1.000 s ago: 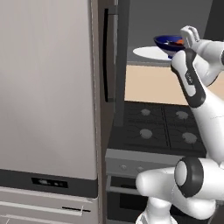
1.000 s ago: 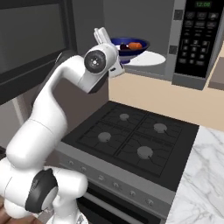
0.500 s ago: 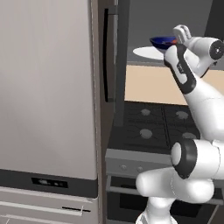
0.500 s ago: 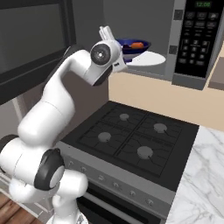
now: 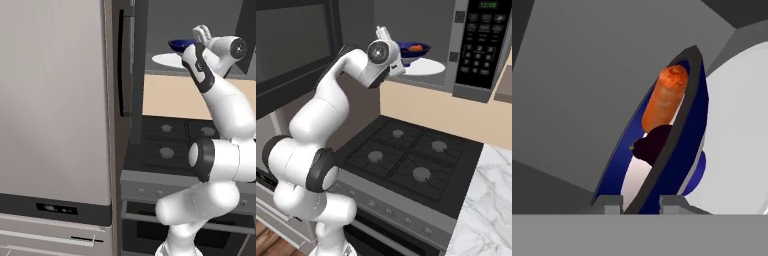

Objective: Place the bowl containing the carrot and eggplant in the microwave. Close the microwave door and press the start button to microwave the meal.

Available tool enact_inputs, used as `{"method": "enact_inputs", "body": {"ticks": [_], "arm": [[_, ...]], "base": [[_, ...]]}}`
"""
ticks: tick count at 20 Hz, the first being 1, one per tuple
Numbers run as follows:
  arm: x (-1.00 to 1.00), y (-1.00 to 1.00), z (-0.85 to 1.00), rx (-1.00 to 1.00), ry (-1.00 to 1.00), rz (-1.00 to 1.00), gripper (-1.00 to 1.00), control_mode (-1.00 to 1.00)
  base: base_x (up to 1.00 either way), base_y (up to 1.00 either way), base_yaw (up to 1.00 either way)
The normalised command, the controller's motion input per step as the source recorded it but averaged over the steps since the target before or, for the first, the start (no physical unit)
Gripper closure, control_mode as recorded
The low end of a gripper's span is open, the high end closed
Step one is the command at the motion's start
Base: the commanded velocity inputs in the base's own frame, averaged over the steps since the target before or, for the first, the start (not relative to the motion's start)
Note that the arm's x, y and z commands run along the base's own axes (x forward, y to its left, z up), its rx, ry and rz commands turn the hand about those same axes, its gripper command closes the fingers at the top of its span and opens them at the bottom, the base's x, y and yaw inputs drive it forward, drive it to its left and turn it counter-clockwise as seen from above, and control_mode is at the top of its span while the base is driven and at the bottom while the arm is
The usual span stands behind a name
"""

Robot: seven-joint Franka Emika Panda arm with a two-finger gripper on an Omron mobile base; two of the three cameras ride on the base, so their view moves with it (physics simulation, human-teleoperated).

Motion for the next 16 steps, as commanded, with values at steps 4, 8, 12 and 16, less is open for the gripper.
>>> {"method": "enact_inputs", "body": {"ticks": [4,8,12,16], "arm": [[0.37,-0.01,-0.02,0.0,0.0,0.0,-1.0,-1.0],[0.17,-0.15,0.0,0.0,0.0,0.0,-1.0,-1.0],[-0.04,-0.35,0.03,0.0,0.04,0.0,-1.0,-1.0],[-0.69,-0.3,0.04,0.0,0.01,0.02,-1.0,-1.0]], "base": [[0.0,0.0,0.0],[0.0,0.0,0.0],[0.0,0.0,0.0],[0.0,0.0,0.0]]}}
